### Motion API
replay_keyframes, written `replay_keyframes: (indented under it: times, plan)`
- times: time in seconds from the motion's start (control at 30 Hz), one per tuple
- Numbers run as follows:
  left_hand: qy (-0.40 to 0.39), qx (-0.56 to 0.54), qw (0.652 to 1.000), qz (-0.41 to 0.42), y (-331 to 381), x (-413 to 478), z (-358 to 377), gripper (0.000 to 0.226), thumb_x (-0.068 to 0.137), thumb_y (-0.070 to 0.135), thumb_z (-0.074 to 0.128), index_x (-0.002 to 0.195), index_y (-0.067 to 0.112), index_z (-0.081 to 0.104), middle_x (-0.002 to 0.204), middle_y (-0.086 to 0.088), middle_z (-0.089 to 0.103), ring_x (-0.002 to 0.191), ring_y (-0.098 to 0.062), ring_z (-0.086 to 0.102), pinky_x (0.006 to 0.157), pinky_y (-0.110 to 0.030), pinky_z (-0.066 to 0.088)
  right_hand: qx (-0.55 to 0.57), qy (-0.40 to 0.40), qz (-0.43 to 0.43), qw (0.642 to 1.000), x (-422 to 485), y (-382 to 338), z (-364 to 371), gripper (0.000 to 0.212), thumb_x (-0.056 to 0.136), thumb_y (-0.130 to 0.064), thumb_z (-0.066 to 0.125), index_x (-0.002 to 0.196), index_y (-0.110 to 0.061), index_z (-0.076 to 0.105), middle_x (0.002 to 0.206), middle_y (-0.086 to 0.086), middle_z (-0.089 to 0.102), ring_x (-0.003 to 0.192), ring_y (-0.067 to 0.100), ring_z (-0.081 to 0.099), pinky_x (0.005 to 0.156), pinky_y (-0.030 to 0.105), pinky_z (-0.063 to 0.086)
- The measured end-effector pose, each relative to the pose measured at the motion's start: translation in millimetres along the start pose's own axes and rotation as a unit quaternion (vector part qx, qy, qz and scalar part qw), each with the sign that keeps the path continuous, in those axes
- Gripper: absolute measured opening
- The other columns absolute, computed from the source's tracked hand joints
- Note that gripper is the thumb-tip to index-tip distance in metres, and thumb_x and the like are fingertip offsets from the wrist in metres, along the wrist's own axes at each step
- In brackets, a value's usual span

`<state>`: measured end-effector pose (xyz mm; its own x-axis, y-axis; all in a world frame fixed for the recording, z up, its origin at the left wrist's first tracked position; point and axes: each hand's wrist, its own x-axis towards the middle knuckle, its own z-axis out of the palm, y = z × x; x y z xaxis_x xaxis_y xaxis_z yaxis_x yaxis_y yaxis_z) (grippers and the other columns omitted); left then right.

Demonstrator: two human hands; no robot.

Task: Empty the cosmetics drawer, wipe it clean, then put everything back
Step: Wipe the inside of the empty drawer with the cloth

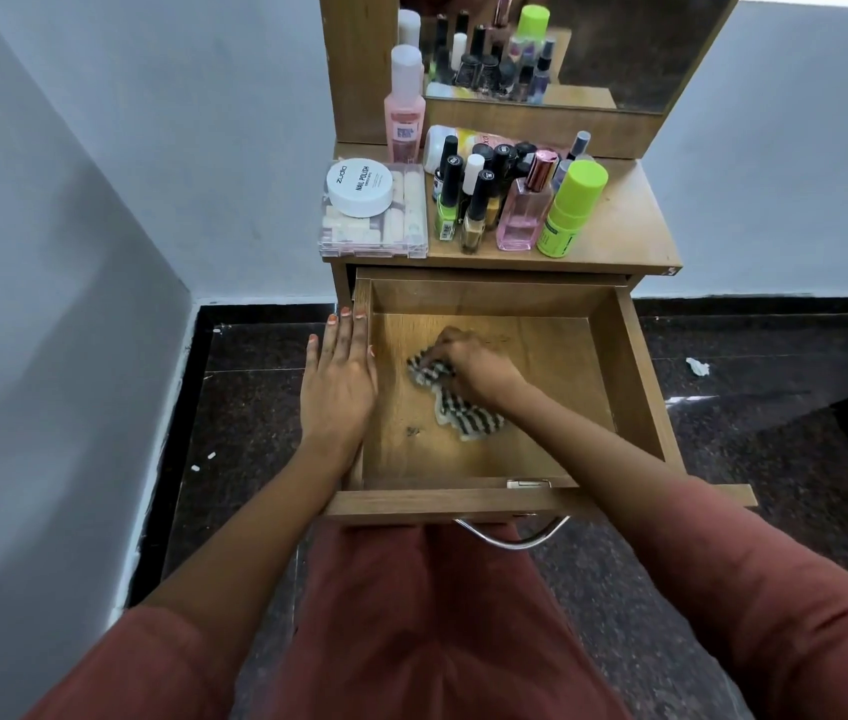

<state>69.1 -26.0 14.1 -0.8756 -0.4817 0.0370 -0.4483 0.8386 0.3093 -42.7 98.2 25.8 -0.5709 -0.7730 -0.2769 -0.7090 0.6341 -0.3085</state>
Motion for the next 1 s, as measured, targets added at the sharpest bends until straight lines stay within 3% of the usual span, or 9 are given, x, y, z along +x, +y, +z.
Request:
replay_keyframes:
  times: [0.17,0.37,0.6,0.87,1.0]
  plan:
    - [-0.002,-0.006,1.0,-0.002,0,1,1,0.048,0.1,0.021,0.02,0.146,0.009,0.011,0.155,-0.009,0.012,0.145,-0.019,0.006,0.117,-0.034,0.0,-0.04,0.065,0.047,0.996,36,-33,2,0.025,0.093,-0.007,0.047,0.114,-0.008,0.059,0.116,0.012,0.062,0.107,0.026,0.058,0.092,0.036,0.049]
    - [0.008,-0.004,1.0,0.001,0,1,1,0.048,0.1,0.02,0.021,0.146,0.009,0.012,0.155,-0.01,0.014,0.144,-0.02,0.008,0.117,-0.035,0.003,-0.102,0.075,0.084,0.988,54,-54,3,0.031,0.096,-0.005,0.03,0.124,-0.007,0.044,0.131,0.014,0.048,0.121,0.029,0.046,0.098,0.036,0.037]
    - [0.01,0.013,1.0,-0.001,-1,0,1,0.047,0.1,0.02,0.023,0.145,0.01,0.014,0.154,-0.01,0.017,0.144,-0.021,0.011,0.117,-0.038,0.006,-0.091,0.117,0.127,0.981,53,-60,14,0.031,0.093,-0.002,0.037,0.117,-0.006,0.057,0.146,0.013,0.029,0.128,0.033,0.036,0.087,0.038,0.047]
    - [-0.001,0.018,1.0,-0.009,0,-1,0,0.048,0.101,0.023,0.02,0.146,0.012,0.009,0.155,-0.007,0.012,0.145,-0.019,0.006,0.117,-0.037,0.001,-0.112,0.112,0.171,0.972,32,-17,7,0.026,0.095,-0.004,0.037,0.115,-0.005,0.055,0.146,0.015,0.028,0.128,0.037,0.035,0.088,0.039,0.046]
    - [0.0,0.012,1.0,-0.006,0,-2,-1,0.048,0.101,0.022,0.019,0.146,0.011,0.01,0.155,-0.008,0.012,0.145,-0.019,0.006,0.117,-0.036,0.001,-0.13,0.137,0.238,0.953,18,14,3,0.03,0.095,-0.003,0.036,0.117,-0.002,0.056,0.141,0.018,0.034,0.124,0.038,0.041,0.084,0.04,0.049]
